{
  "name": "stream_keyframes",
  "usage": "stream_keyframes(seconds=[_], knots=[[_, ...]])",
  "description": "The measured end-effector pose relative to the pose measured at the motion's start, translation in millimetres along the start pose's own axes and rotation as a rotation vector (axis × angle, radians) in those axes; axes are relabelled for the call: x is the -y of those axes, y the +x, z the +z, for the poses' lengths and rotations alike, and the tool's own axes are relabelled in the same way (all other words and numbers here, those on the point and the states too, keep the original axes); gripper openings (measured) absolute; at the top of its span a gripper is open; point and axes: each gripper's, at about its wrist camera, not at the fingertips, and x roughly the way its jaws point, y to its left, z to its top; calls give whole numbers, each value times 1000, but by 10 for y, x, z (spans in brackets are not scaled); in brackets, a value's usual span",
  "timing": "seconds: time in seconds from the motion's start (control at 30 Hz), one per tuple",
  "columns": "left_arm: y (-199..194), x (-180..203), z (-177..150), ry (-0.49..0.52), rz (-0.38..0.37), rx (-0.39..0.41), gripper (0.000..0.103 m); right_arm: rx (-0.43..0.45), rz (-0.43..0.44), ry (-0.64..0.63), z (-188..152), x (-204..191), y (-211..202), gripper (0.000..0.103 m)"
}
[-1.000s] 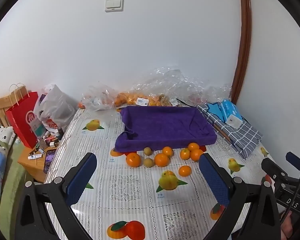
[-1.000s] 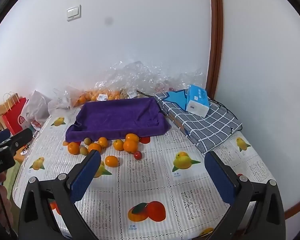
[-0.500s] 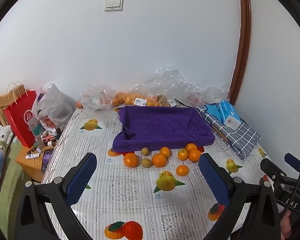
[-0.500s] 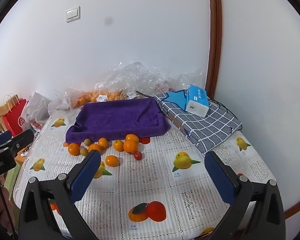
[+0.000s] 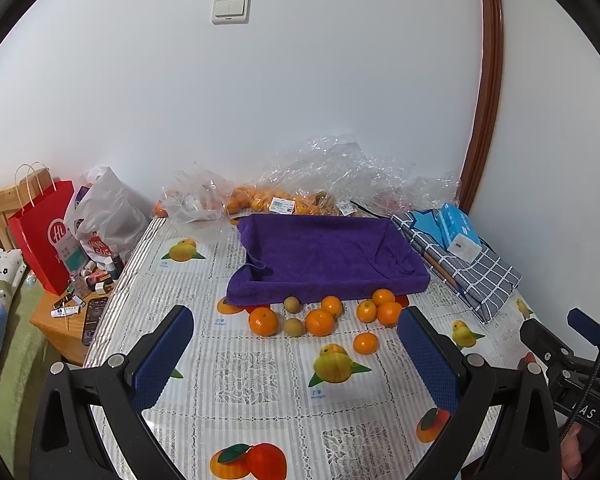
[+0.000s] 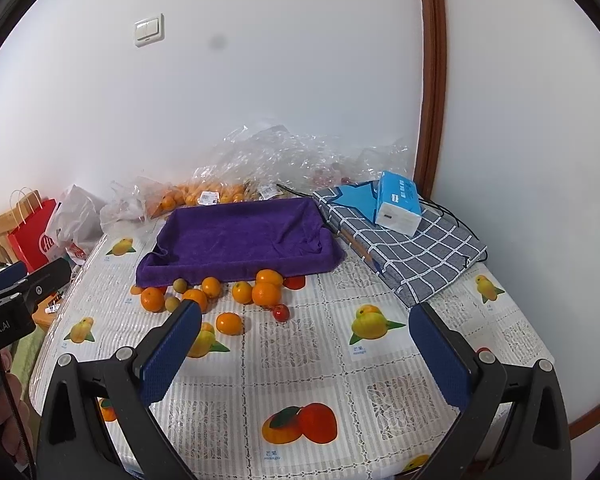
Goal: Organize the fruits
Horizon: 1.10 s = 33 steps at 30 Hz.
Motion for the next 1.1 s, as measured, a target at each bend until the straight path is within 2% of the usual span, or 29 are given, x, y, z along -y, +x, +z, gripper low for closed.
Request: stream_keyframes(seconds=[1.1], knots=[[-38,-39,-32,-8,-12,-8,103,3,16,9,-5,-28,-31,102]])
